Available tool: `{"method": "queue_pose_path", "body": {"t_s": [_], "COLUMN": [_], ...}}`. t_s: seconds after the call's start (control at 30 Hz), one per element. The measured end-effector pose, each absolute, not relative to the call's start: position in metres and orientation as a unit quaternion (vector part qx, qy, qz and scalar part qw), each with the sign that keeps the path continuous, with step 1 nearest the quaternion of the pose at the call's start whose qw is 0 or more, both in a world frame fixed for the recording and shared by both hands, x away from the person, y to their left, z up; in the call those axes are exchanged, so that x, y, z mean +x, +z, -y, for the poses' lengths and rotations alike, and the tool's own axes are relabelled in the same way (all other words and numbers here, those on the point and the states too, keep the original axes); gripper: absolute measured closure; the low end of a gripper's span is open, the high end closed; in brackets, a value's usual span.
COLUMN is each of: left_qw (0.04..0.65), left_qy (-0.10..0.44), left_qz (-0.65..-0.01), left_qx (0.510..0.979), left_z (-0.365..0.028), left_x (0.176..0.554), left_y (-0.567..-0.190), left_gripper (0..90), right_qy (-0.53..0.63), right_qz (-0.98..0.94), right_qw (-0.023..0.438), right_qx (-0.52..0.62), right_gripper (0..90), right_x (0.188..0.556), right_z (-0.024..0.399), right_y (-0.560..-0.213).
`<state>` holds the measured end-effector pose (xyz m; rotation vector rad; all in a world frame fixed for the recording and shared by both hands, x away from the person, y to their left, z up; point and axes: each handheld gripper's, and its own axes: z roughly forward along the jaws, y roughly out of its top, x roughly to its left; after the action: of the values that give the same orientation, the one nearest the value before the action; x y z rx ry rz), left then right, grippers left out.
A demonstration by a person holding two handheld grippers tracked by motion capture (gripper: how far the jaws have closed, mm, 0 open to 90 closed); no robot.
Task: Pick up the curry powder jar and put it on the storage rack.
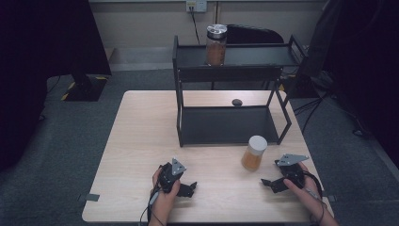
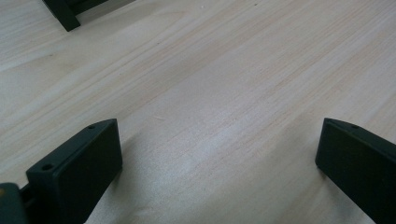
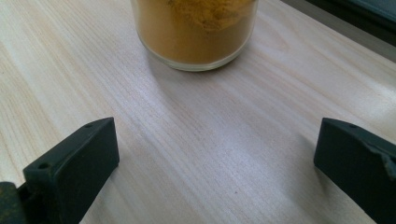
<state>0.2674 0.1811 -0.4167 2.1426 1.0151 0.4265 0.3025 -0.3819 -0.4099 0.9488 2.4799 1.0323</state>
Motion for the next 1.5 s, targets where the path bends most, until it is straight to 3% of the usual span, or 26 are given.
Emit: {"method": "queue_pose_path", "body": {"t_s": [0.73, 1.5], "left_qw": [0.358, 0.358], "left_qy": [0.165, 0.165], "left_qz": [-0.393, -0.393], "left_qx": [0.831, 0.831], "left_z": [-0.181, -0.181], "left_x": [0.268, 0.267], "left_y": [-0.417, -0.417], "left_gripper": [0.1, 0.1], "right_qy": [0.376, 0.4], "right_qz": [-0.856, -0.847], "right_qw": [0.123, 0.129], "right_qx": [0.333, 0.326], "right_gripper": [2.1, 1.9], "right_x": [0.311, 0.318], "right_z": [0.394, 0.391], "right_y": [-0.4, -0.389]}}
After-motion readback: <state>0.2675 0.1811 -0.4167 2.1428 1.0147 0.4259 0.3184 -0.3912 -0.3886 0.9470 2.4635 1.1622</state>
